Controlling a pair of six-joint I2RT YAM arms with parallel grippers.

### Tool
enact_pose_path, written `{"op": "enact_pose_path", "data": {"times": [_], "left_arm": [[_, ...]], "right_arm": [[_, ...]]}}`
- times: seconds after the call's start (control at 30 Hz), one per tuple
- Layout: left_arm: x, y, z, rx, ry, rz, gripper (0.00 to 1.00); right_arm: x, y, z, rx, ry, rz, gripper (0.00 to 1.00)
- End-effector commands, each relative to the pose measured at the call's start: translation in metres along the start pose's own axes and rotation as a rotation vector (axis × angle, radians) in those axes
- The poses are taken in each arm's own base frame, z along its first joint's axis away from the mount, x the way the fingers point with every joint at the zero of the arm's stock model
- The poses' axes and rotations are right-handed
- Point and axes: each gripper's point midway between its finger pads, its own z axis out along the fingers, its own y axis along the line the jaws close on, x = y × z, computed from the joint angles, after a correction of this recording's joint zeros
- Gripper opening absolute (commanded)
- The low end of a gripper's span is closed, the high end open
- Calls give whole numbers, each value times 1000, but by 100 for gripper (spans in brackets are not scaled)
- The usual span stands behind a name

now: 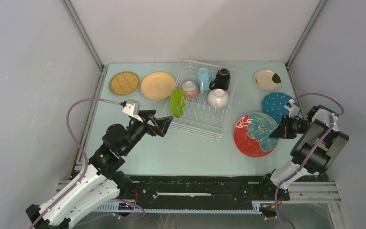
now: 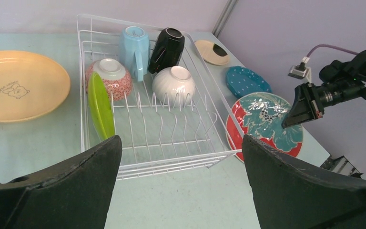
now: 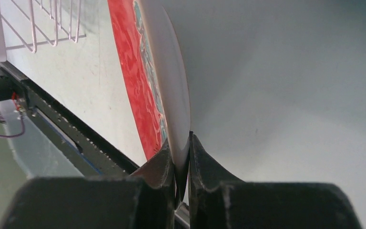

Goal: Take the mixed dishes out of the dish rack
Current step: Place the plate at the center of the board.

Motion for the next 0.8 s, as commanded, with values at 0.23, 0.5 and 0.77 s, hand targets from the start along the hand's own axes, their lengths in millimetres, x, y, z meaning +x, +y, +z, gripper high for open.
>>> {"op": "enact_pose_path", "data": {"times": [0.23,0.5,0.77], "left_arm": [[-6,3,1,-8,-48,1,100],[-8,2,-1,-3,-57,-1,100],[-5,1,0,4,-46,-4,100]], "right_arm": [[4,-13,13,-13,76,169,35],[13,-31,15,66,128,202,49],[14,-40,2,185,120,165,68]]}}
